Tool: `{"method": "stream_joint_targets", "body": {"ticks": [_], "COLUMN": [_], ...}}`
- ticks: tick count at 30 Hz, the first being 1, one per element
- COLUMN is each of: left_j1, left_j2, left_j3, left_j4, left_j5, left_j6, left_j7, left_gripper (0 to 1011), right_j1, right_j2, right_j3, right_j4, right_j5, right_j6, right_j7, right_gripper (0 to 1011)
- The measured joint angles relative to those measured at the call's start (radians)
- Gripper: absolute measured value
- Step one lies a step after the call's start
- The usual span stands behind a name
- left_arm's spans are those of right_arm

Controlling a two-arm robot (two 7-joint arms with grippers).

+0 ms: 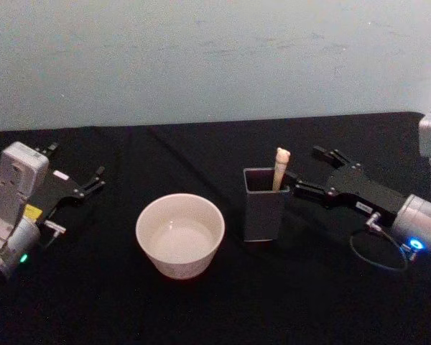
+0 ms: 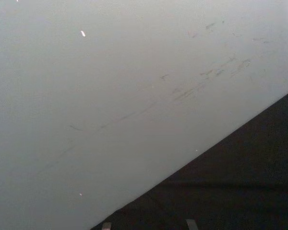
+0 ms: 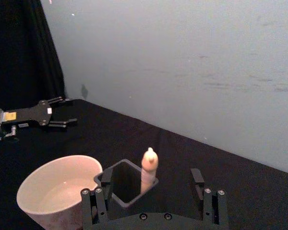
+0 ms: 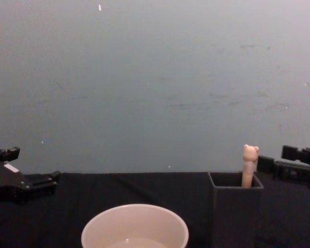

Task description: Pick up the stirring spoon with one hand, stir inside the cup, then place it back in its original position.

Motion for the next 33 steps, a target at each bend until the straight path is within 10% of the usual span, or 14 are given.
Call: {"method": "stream_joint_targets", "body": {"ticks": [33], "left_j1": [0.0], "left_j2": [0.0], "left_j3": [0.0], "left_j4": [0.0], "left_j5": [0.0], "left_j6": [0.0], "left_j7": [0.0], "left_gripper": [1001], "right_j1": [0.139], "right_j2": [-0.088], "right_j3": [-0.068], "right_j4": [0.146], "right_j5": [-0.063], "right_j6": [0.006], "right_j7": [0.05], "right_gripper": [1000]}}
